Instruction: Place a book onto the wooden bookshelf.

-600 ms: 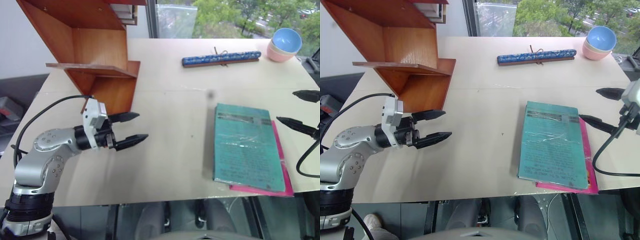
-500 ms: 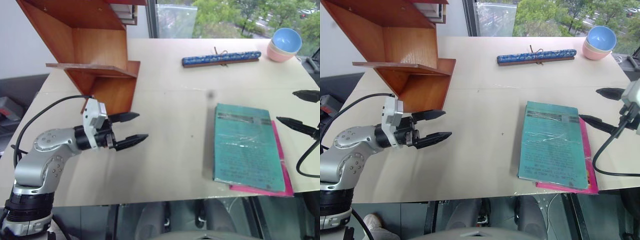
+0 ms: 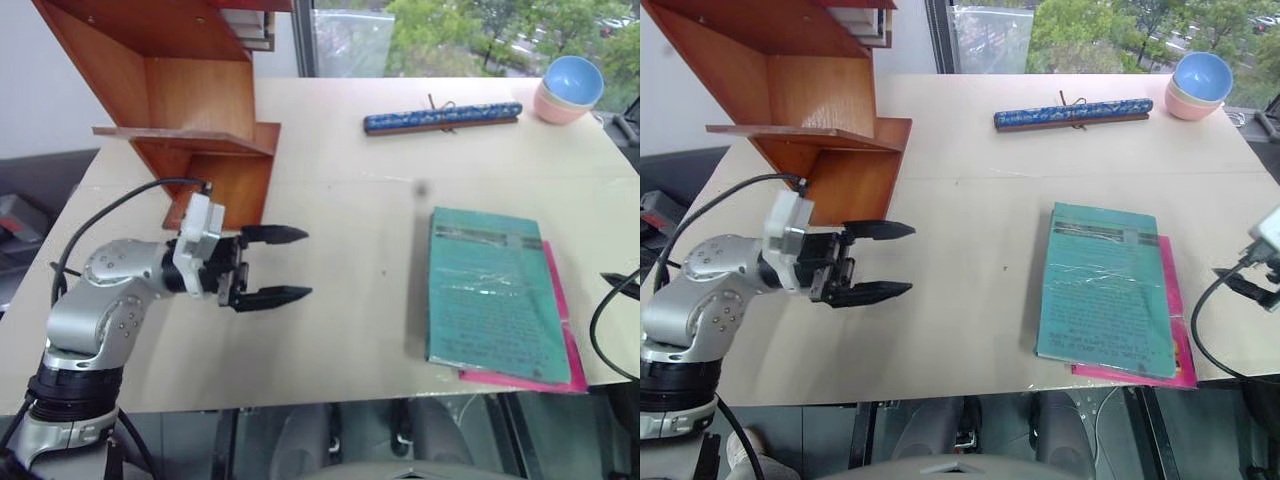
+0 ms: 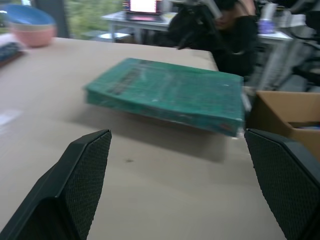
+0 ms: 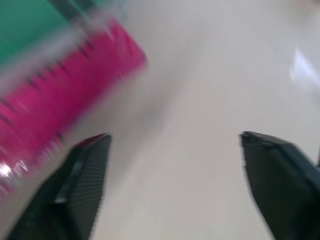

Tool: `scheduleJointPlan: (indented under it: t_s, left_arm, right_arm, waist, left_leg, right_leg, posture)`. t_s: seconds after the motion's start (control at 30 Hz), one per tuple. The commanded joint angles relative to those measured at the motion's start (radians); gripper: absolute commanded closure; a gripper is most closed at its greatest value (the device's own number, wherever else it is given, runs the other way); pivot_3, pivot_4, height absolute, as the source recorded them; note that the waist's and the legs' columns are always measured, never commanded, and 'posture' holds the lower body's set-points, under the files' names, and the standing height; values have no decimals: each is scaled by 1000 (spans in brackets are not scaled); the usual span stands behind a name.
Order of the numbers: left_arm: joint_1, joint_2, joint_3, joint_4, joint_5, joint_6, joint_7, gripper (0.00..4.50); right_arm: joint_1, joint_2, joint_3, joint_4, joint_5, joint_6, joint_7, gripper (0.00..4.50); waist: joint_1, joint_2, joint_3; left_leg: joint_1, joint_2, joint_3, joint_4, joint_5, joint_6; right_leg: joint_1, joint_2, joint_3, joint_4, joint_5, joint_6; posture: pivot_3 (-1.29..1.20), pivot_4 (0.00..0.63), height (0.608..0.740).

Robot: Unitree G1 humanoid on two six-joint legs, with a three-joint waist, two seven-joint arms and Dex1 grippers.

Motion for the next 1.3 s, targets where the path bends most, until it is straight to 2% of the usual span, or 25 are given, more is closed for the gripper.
scheduleJointPlan:
  t_s: [0.03,0.13,0.17,0.2,0.23,0.7,0.9,1.03,1.3]
  left_arm:
    - [-39,-11,-18,-36,-15,-18,-19,0]
    - [-52,-16,-31,-35,-10,-18,-25,0]
    - [-55,-16,-35,-35,-8,-18,-28,0]
    - [-56,-16,-39,-34,-7,-18,-30,0]
    - [-53,-14,-41,-36,-6,-19,-32,0]
    - [28,27,5,-57,-5,0,23,0]
    - [43,41,21,-59,-7,2,29,0]
    - [56,46,22,-72,-13,6,35,0]
    - [56,31,1,-57,-12,4,34,0]
  right_arm:
    - [19,-7,16,-67,-20,100,-35,2456]
    - [45,-4,73,-89,-37,129,-50,3563]
    - [41,5,106,-95,-35,138,-56,4073]
    - [28,17,137,-101,-29,146,-64,4073]
    - [11,32,166,-108,-13,158,-66,4400]
    - [-356,236,465,-134,80,290,-152,4400]
    - [-422,272,513,-130,91,314,-184,4400]
    - [-403,254,471,-141,96,322,-198,4400]
    - [-192,118,117,-296,119,414,-148,4400]
  waist:
    - [-2,0,0]
    - [-2,0,0]
    - [-1,0,0]
    - [-1,0,0]
    - [-1,0,0]
    - [-6,1,0]
    - [-1,1,0]
    - [0,1,0]
    - [0,1,0]
  left_leg:
    - [0,0,0,0,0,0]
    - [0,0,0,0,0,0]
    - [0,0,0,0,0,0]
    - [0,0,0,0,0,0]
    - [0,0,0,0,0,0]
    - [0,1,-1,0,0,0]
    - [-1,0,-1,0,0,0]
    - [-1,0,-1,0,0,0]
    - [-1,0,-1,0,0,0]
  right_leg:
    - [0,0,0,0,0,0]
    - [0,1,1,0,0,0]
    - [0,1,1,0,0,0]
    - [0,1,1,0,0,0]
    - [0,1,1,0,0,0]
    - [-1,1,0,0,0,0]
    - [-1,1,-1,0,2,-4]
    - [-1,1,-1,0,2,-4]
    - [0,0,-1,-1,2,-3]
  posture:
    - [0,150,738]
    - [0,150,738]
    - [0,150,738]
    - [0,150,738]
    - [0,150,738]
    - [0,150,738]
    - [0,150,738]
    - [0,150,738]
    - [0,150,738]
